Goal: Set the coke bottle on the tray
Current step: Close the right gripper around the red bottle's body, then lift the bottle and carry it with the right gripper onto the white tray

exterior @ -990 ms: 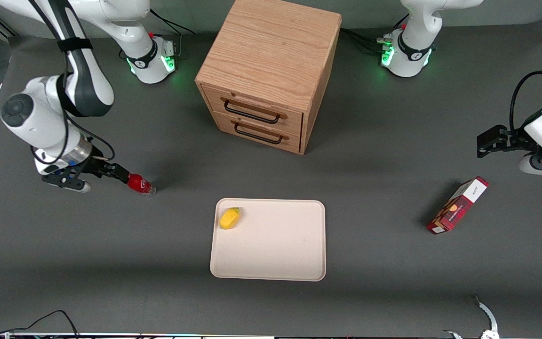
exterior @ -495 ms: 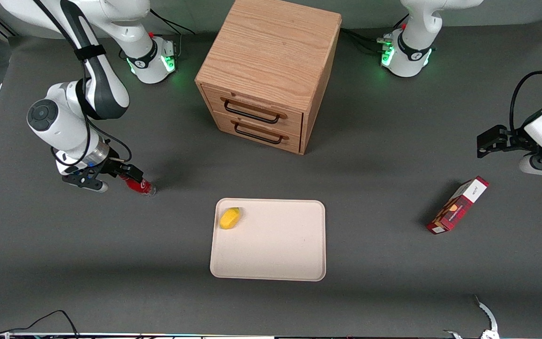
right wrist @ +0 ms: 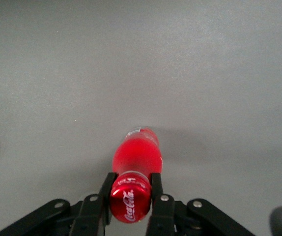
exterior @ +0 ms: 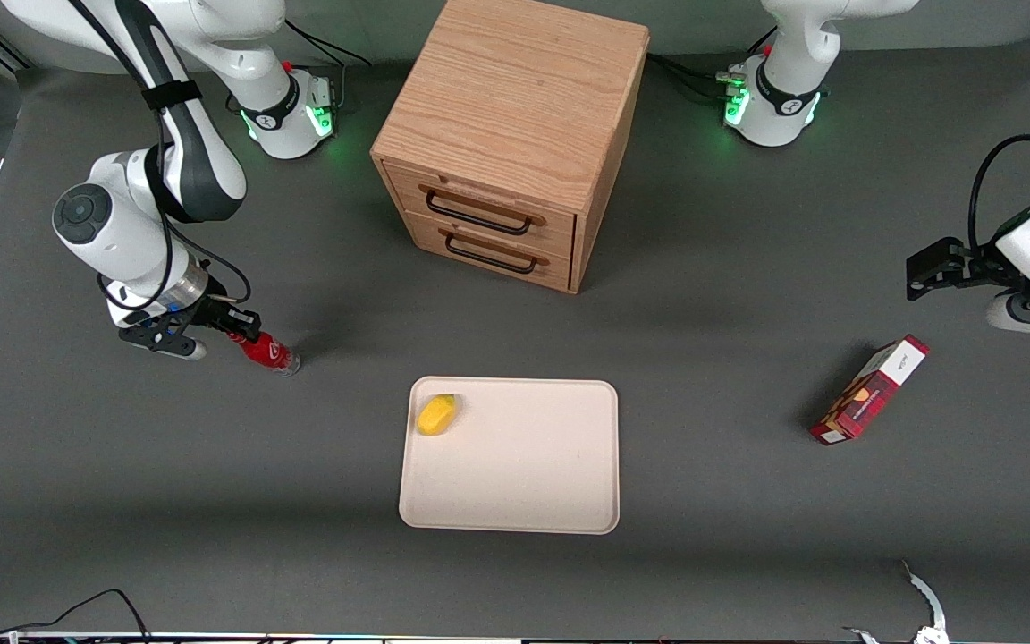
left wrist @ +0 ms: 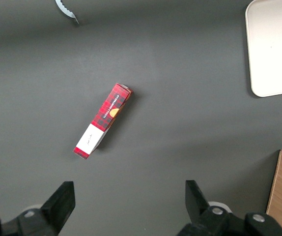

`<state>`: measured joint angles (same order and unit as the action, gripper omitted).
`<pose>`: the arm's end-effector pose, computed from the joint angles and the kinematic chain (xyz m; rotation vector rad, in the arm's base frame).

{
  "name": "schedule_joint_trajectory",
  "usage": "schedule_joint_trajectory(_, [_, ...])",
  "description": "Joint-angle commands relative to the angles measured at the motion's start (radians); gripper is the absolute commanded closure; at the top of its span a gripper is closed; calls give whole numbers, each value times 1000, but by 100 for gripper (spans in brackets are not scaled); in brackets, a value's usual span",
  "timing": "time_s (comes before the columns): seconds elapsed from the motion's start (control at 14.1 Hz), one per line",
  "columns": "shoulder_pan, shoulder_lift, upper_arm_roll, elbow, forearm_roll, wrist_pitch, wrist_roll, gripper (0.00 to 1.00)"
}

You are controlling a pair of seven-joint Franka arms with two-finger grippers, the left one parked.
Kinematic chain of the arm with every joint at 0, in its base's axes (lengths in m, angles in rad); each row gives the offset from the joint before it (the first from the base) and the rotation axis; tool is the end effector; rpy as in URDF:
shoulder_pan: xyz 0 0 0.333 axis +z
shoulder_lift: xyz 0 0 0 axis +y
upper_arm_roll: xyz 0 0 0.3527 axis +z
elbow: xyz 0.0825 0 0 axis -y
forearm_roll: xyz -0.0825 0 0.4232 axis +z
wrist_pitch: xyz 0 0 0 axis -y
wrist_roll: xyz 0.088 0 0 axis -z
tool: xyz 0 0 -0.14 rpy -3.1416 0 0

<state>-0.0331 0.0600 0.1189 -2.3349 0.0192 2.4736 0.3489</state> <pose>0.5482 0.0477 0.2931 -3.0734 0.4303 -0.1133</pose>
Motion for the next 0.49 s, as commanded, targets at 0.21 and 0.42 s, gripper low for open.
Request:
schedule_joint_trajectory(0.21, [5, -81, 22, 170, 7, -265, -1, 100])
schedule_joint_trajectory(0.42, [7, -37, 25, 487, 11, -615, 7, 100])
